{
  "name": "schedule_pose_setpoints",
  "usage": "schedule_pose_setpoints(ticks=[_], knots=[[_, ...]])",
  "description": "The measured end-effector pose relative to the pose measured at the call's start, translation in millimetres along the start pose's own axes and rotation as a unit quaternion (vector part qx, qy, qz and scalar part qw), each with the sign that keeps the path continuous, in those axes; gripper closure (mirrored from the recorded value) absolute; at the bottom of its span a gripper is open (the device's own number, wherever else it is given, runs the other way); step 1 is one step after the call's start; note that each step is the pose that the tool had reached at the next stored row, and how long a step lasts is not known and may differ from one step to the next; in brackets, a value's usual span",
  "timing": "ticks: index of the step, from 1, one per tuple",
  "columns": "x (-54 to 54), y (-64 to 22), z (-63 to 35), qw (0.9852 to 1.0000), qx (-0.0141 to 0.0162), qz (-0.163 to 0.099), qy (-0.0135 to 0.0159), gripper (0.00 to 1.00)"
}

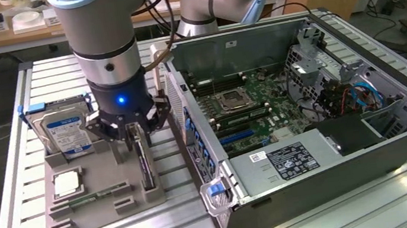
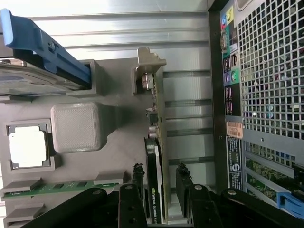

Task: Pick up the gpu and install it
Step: 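Pick up the gpu and move the gpu toward the slot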

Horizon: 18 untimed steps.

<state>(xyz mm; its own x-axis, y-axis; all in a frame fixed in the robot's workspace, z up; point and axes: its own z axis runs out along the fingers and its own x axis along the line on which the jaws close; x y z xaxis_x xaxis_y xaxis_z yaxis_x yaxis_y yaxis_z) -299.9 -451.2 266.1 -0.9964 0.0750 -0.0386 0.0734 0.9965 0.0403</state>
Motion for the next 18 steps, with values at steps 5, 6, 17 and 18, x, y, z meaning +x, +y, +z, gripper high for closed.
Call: schedule_pose_setpoints(ticks=[5, 6, 17, 18], knots=[[0.4, -0.3, 7.0, 1.0, 0.0005, 0.0, -0.0004, 0.58], [0.5, -0.3, 8.4, 1.0, 0.0005, 0.0, -0.0005, 0.58], [2.0, -0.9, 17.1, 1.0, 0.0006, 0.0, -0.001, 0.58], [2.1, -0.9, 18.3, 1.0, 0.0005, 0.0, -0.0011, 0.58]])
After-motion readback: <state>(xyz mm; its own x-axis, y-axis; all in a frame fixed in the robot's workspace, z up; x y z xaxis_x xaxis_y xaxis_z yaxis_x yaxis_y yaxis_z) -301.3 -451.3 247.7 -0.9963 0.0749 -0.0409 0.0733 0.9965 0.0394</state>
